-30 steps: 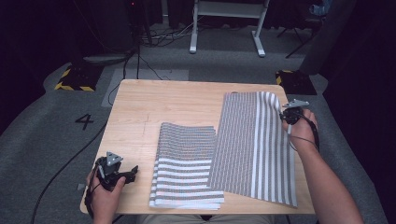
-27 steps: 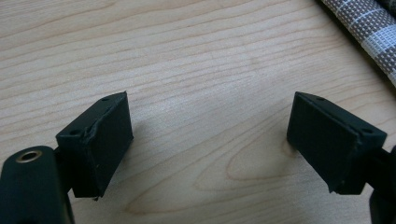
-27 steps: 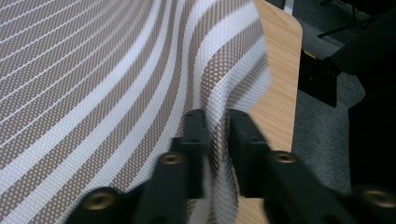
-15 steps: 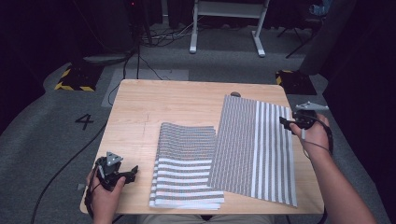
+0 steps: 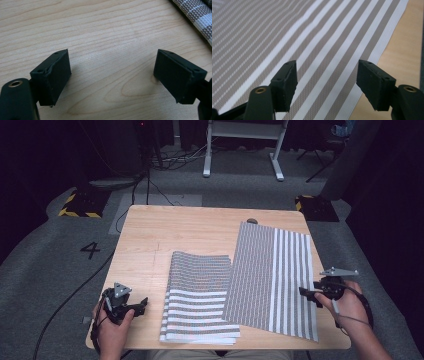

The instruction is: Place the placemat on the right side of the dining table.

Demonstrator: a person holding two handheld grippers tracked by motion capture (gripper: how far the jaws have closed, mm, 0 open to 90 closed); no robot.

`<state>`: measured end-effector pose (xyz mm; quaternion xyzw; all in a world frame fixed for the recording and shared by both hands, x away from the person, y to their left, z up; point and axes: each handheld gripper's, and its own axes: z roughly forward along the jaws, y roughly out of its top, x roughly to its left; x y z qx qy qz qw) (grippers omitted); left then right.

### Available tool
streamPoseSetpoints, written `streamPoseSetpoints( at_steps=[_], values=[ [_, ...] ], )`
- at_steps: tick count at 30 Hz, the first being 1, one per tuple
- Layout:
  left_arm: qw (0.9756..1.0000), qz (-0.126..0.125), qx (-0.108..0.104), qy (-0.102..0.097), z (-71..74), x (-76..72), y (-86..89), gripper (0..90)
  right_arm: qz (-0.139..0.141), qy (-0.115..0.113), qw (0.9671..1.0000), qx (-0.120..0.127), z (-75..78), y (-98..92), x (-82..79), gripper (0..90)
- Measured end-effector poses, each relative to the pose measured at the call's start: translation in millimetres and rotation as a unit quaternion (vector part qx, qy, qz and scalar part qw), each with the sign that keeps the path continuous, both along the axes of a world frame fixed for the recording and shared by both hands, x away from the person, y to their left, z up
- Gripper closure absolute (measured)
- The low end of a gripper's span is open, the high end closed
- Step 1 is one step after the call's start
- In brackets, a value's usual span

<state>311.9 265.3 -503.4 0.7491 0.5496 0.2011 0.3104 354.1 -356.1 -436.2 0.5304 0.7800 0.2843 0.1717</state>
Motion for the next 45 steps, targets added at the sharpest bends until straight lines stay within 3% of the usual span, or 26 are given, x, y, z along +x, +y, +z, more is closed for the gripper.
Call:
streamPoseSetpoints(
  at_steps=[3,9,15,22,28,29,32,34,35,36,37,40,45],
  values=[
    [1.0,0.0,0.0,0.0,0.0,0.0,0.0,14.4,-0.004,0.009,0.9999,-0.007,-8.7,1.3,-10.2,32.7],
    [1.0,0.0,0.0,0.0,0.0,0.0,0.0,14.4,-0.025,0.05,0.9982,-0.024,-27.4,-0.5,-35.2,29.9],
    [1.0,0.0,0.001,0.0,0.1,-0.1,0.0,14.5,-0.02,0.064,0.9973,-0.031,-40.5,4.2,-42.2,27.1],
    [1.0,0.0,0.001,0.0,0.0,-0.1,0.0,14.5,-0.023,0.043,0.9982,-0.034,-44.5,6.3,-46.0,25.7],
    [1.0,0.0,0.002,0.0,0.1,-0.2,0.0,14.4,-0.022,0.053,0.9977,-0.037,-43.1,6.8,-44.0,26.6],
    [1.0,0.0,0.002,0.0,0.1,-0.2,0.0,14.5,-0.019,0.055,0.9975,-0.039,-42.6,7.5,-43.2,28.9],
    [1.0,0.001,0.001,0.0,0.0,-0.2,-0.1,14.5,0.003,0.056,0.9975,-0.042,-38.8,12.5,-43.5,49.0],
    [1.0,0.001,0.002,0.0,0.1,-0.2,-0.1,14.4,0.008,0.057,0.9974,-0.044,-38.2,13.4,-43.3,52.5],
    [1.0,0.0,0.001,0.0,0.0,-0.1,0.0,14.5,0.024,0.061,0.9969,-0.043,-36.4,13.2,-40.4,69.7],
    [1.0,0.0,0.001,0.0,0.0,-0.1,0.0,14.5,0.024,0.061,0.9969,-0.043,-36.4,13.2,-40.4,69.7],
    [1.0,0.0,0.001,0.0,0.1,-0.1,0.0,14.4,0.038,0.072,0.9961,-0.036,-34.8,8.3,-36.1,78.9],
    [1.0,0.0,0.001,0.0,0.0,0.0,0.0,14.4,0.041,0.07,0.9962,-0.033,-33.6,2.6,-32.0,82.3],
    [1.0,0.0,0.001,0.0,0.1,0.0,0.0,14.4,0.025,0.054,0.9966,-0.057,-28.6,-12.7,-21.6,84.8]
  ],
)
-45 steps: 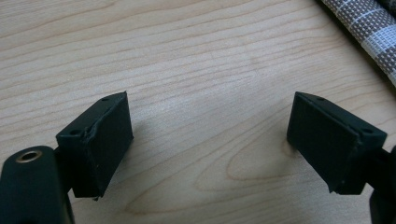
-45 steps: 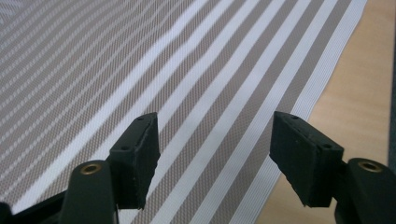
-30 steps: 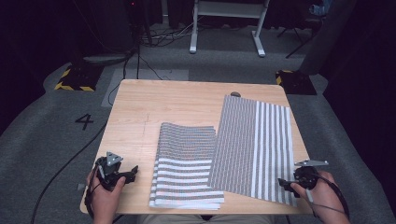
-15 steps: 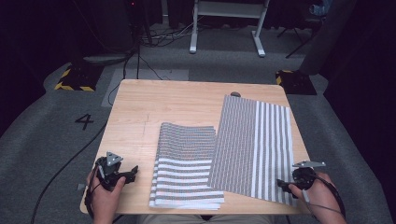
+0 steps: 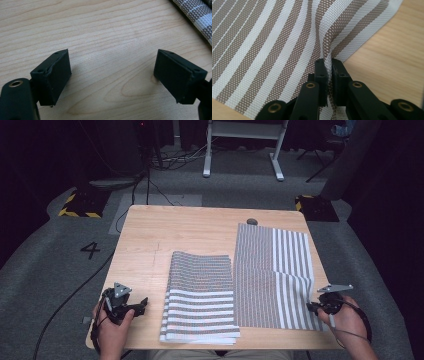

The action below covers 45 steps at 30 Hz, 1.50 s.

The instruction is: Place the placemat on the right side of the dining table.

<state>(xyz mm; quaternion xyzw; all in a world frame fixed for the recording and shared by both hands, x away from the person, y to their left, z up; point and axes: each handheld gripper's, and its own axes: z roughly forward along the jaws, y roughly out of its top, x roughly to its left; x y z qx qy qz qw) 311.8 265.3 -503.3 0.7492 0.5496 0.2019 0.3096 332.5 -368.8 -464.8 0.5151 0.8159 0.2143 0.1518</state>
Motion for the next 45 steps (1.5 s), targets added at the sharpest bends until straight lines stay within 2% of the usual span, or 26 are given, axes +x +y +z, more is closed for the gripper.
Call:
streamPoseSetpoints(
  at_steps=[2,9,18,28,45],
  values=[
    [1.0,0.0,0.0,0.0,0.0,0.0,0.0,14.4,-0.006,-0.002,1.0,-0.005,1.5,-7.0,5.3,84.8],
    [1.0,0.0,0.0,0.0,0.0,0.0,0.0,14.4,-0.028,-0.008,0.9996,0.003,4.3,-29.4,18.8,85.0],
    [1.0,0.0,0.0,0.0,0.0,0.0,0.0,14.4,-0.043,-0.004,0.999,0.004,5.2,-42.6,19.7,84.7],
    [1.0,0.0,0.0,0.0,0.0,0.0,0.0,14.4,-0.041,0.005,0.9991,0.0,0.7,-45.3,24.6,83.2],
    [1.0,0.0,0.0,0.0,0.0,0.0,0.0,14.4,-0.036,-0.002,0.9991,-0.021,-3.5,-47.7,42.3,80.4]
  ],
)
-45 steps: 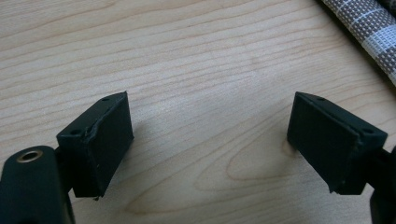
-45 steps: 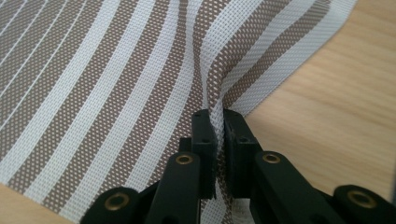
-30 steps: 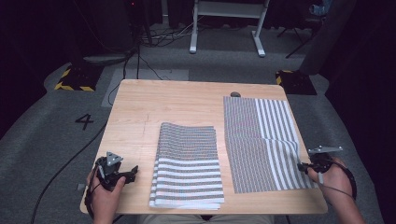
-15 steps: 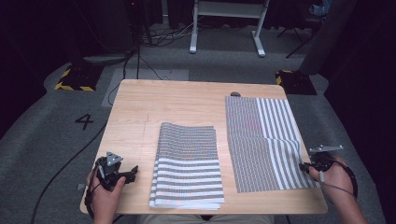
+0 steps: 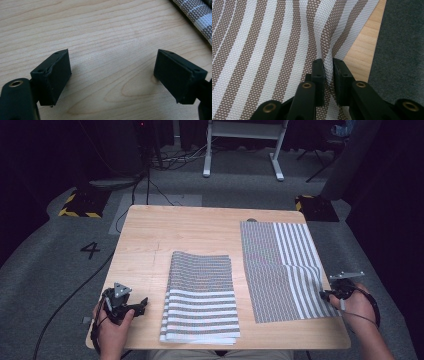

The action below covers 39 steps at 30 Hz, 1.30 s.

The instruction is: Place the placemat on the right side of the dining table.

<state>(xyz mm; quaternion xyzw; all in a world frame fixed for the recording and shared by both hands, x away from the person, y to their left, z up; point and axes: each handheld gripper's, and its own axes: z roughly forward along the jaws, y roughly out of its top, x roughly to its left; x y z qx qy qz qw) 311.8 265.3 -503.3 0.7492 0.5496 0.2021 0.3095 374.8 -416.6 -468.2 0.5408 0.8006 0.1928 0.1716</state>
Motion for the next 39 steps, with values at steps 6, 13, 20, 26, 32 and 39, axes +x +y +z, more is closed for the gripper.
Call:
streamPoseSetpoints(
  at_steps=[6,13,20,26,32,39],
  values=[
    [1.0,0.0,0.0,0.0,0.0,0.0,0.0,14.4,-0.001,-0.005,1.0,-0.005,-0.3,-0.6,3.0,79.3],
    [1.0,0.0,0.0,0.0,0.0,0.0,0.0,14.4,-0.002,-0.003,1.0,-0.004,0.5,-1.8,3.5,78.1],
    [1.0,0.0,0.0,0.0,0.0,0.0,0.0,14.4,-0.002,-0.005,1.0,-0.002,0.1,-3.0,1.9,77.7],
    [1.0,0.0,0.0,0.0,0.0,0.0,0.0,14.4,-0.002,-0.003,1.0,-0.004,0.7,-3.0,1.4,72.8],
    [1.0,0.0,0.0,0.0,0.0,0.0,0.0,14.4,-0.011,-0.061,0.9981,-0.002,13.4,4.2,-8.0,46.0],
    [1.0,0.0,0.0,0.0,0.0,0.0,0.0,14.4,0.017,-0.085,0.9962,0.013,31.9,25.9,-15.3,45.7]
  ],
)
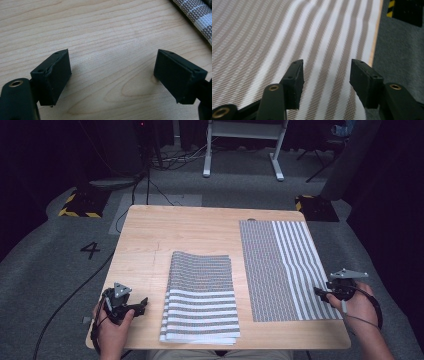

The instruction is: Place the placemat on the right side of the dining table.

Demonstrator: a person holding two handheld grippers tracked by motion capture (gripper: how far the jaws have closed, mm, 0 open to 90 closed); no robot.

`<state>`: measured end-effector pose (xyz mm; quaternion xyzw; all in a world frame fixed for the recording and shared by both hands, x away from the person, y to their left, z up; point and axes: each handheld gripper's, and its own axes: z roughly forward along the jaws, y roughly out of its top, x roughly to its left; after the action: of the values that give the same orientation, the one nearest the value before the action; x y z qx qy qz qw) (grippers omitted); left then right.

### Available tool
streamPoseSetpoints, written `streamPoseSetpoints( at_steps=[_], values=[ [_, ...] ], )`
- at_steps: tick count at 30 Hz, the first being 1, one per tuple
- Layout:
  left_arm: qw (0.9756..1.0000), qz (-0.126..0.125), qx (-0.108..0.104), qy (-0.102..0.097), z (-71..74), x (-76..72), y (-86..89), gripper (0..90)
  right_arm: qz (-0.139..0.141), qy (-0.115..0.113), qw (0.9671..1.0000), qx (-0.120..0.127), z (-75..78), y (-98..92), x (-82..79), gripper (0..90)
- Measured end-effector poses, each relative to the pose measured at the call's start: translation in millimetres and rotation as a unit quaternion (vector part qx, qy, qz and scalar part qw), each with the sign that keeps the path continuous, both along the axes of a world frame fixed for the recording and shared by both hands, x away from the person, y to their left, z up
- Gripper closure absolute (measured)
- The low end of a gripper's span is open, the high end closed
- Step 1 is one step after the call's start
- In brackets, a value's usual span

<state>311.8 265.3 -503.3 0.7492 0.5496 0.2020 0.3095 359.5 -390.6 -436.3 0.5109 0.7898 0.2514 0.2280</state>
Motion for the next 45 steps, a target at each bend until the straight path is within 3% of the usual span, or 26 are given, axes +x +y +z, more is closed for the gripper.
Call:
streamPoseSetpoints(
  at_steps=[2,5,6,7,9,10,13,18,32,38,41,43,44,45],
  values=[
    [1.0,0.0,0.0,0.0,0.0,0.0,0.0,14.4,0.012,-0.008,0.9998,0.014,6.6,7.4,-0.4,46.1],
    [1.0,0.0,0.0,0.0,0.0,0.0,0.0,14.4,0.016,-0.001,0.9998,0.015,4.5,11.0,1.6,46.0],
    [1.0,0.0,0.0,0.0,0.0,0.0,0.0,14.5,0.017,0.013,0.9997,0.012,-4.8,13.9,4.4,45.7],
    [1.0,0.0,-0.001,0.0,0.0,0.0,0.0,14.5,0.017,0.013,0.9997,0.012,-4.8,13.9,4.4,45.7],
    [1.0,0.0,-0.001,0.0,0.0,0.0,0.0,14.4,0.021,0.036,0.999,0.016,-24.2,19.0,5.2,44.8],
    [1.0,0.0,-0.001,0.0,0.0,0.0,0.0,14.4,0.021,0.036,0.999,0.016,-24.2,19.0,5.2,44.8],
    [1.0,0.0,0.0,0.0,0.0,0.0,0.0,14.4,0.025,0.052,0.998,0.028,-43.0,26.2,1.3,44.6],
    [1.0,0.0,0.0,0.0,0.0,-0.1,-0.1,14.4,0.012,0.044,0.9983,0.036,-44.4,26.5,-3.4,44.8],
    [1.0,0.0,0.0,0.0,0.0,0.0,0.0,14.4,0.018,0.051,0.998,0.032,-43.5,31.2,-7.0,44.1],
    [1.0,0.0,0.0,0.0,0.0,0.0,0.0,14.5,0.02,0.053,0.9975,0.042,-43.5,33.2,-7.5,40.4],
    [1.0,0.0,-0.001,0.0,0.0,0.0,0.0,14.4,0.023,0.037,0.998,0.046,-38.8,33.2,-7.3,40.5],
    [1.0,0.0,-0.001,0.0,-0.1,0.0,0.0,14.4,0.023,0.017,0.9982,0.053,-27.9,32.7,-6.8,39.4],
    [1.0,0.0,0.0,0.0,0.0,0.0,0.0,14.4,0.03,-0.001,0.998,0.057,-15.0,33.0,-5.8,37.8],
    [1.0,0.0,0.0,0.0,0.0,0.0,0.0,14.4,0.03,-0.001,0.998,0.057,-15.0,33.0,-5.8,37.8]
  ],
)
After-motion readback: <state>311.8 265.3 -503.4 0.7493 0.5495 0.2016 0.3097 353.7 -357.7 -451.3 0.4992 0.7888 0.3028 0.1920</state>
